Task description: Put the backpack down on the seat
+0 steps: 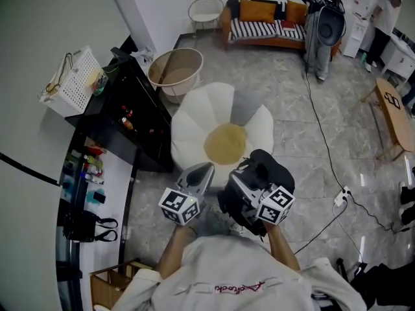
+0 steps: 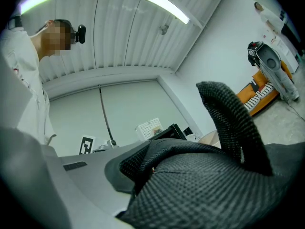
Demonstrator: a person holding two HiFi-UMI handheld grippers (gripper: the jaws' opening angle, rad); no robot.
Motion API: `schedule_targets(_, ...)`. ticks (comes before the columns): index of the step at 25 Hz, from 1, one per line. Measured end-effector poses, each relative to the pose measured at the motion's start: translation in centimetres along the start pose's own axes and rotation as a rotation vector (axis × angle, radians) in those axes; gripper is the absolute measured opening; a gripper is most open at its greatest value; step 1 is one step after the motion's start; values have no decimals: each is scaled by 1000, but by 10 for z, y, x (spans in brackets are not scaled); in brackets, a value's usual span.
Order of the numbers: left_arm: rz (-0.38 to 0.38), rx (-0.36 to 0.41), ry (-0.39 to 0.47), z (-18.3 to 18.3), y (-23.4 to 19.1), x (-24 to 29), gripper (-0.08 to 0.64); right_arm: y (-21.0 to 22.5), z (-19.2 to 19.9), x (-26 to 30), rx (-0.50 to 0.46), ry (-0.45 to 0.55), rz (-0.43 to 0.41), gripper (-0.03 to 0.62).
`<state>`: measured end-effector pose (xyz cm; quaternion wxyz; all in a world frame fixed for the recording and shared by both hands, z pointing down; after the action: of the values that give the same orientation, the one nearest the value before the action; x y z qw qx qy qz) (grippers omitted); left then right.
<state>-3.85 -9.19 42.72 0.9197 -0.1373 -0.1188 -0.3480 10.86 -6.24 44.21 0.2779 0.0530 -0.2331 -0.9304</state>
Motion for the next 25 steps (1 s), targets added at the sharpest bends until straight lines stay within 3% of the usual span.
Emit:
schedule_targets(13, 29, -6, 20, -7, -15, 33, 43, 26, -29, 22, -45, -8, -11, 32)
schedule_targets(25, 81, -48, 21, -25, -85, 93, 43, 84, -47, 72, -25, -51, 18, 32)
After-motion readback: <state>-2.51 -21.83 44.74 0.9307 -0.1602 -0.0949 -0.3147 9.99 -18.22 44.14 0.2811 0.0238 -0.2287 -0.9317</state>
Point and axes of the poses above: the fingertips, and each gripper's own axes: x forward along the fingers, y to its right, z out of its underside, the point moved 6 cm from there along -x, backward along the fingers, and after that the axes turned 12 degrees about -y, right-handed, at the moved point
